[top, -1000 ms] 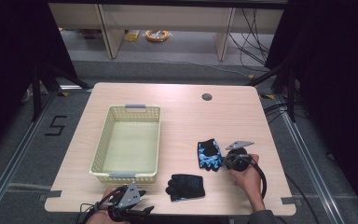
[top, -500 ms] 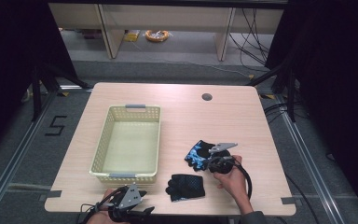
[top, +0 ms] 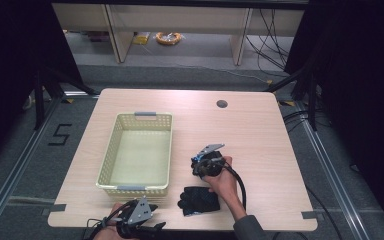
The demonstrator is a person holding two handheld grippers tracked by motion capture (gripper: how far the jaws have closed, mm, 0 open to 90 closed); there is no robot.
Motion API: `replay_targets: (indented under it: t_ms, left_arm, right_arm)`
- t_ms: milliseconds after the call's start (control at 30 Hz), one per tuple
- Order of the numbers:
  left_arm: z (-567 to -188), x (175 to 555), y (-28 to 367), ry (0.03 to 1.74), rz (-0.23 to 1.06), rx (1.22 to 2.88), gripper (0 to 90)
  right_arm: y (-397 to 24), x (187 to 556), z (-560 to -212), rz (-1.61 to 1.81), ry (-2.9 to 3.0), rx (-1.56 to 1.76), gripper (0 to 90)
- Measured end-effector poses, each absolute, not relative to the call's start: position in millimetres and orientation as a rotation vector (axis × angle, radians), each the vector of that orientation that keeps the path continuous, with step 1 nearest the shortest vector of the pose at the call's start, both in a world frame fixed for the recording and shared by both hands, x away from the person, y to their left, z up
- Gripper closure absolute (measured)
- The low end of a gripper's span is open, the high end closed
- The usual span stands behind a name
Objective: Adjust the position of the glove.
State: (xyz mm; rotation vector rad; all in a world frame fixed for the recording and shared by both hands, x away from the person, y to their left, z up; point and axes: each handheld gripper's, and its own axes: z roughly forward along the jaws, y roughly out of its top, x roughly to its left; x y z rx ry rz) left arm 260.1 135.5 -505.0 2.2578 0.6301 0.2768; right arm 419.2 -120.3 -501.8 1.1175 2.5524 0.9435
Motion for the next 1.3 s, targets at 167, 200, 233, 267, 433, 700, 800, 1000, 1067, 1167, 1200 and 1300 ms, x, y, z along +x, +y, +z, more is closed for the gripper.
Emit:
replay_targets:
  t_ms: [167, 200, 233, 267, 433, 700, 800, 1000, 1067, 1167, 1200, 1300]
  left_arm:
    - [-504.0, 259.7, 136.1, 0.620, 0.304, 2.273, 41.9]
    - [-504.0, 259.7, 136.1, 0.620, 0.304, 2.273, 41.9]
    - [-504.4, 259.5, 135.7, 0.619, 0.308, 2.269, 41.9]
    - [-504.6, 259.4, 135.5, 0.623, 0.306, 2.266, 41.9]
    - [-505.1, 259.9, 135.7, 0.624, 0.307, 2.267, 41.9]
    - [-504.3, 260.6, 136.2, 0.622, 0.308, 2.273, 41.7]
    - [-503.8, 261.3, 137.1, 0.603, 0.312, 2.279, 41.5]
    - [-505.0, 260.5, 136.2, 0.622, 0.277, 2.267, 41.3]
    - [-504.5, 260.7, 136.7, 0.617, 0.305, 2.275, 41.2]
    - [-506.3, 259.6, 135.0, 0.626, 0.267, 2.264, 41.0]
    - [-505.7, 260.5, 135.6, 0.626, 0.294, 2.281, 41.0]
    - [-506.3, 260.6, 135.3, 0.623, 0.299, 2.285, 40.9]
  right_arm:
    - [-118.9, 421.7, -498.3, 0.961, 2.553, 1.100, 87.1]
    - [-122.6, 422.4, -495.1, 0.969, 2.551, 1.091, 86.5]
    - [-125.7, 423.0, -492.3, 1.013, 2.528, 1.091, 86.1]
    - [-130.3, 424.1, -487.2, 1.025, 2.522, 1.073, 85.4]
    - [-152.8, 425.2, -471.2, 1.006, 2.496, 0.960, 79.3]
    - [-177.5, 427.6, -477.8, 0.892, 2.587, 0.823, 66.8]
    - [-177.7, 426.8, -480.0, 0.854, 2.601, 0.829, 64.9]
    - [-173.1, 425.8, -482.8, 0.848, 2.661, 0.755, 60.0]
    - [-172.0, 425.4, -484.4, 0.832, 2.660, 0.773, 59.8]
    - [-169.9, 425.8, -492.0, 0.779, 2.706, 0.747, 59.5]
    - [-171.1, 427.2, -493.0, 0.794, 2.698, 0.737, 59.6]
    - [-173.6, 426.4, -493.5, 0.809, 2.711, 0.751, 59.9]
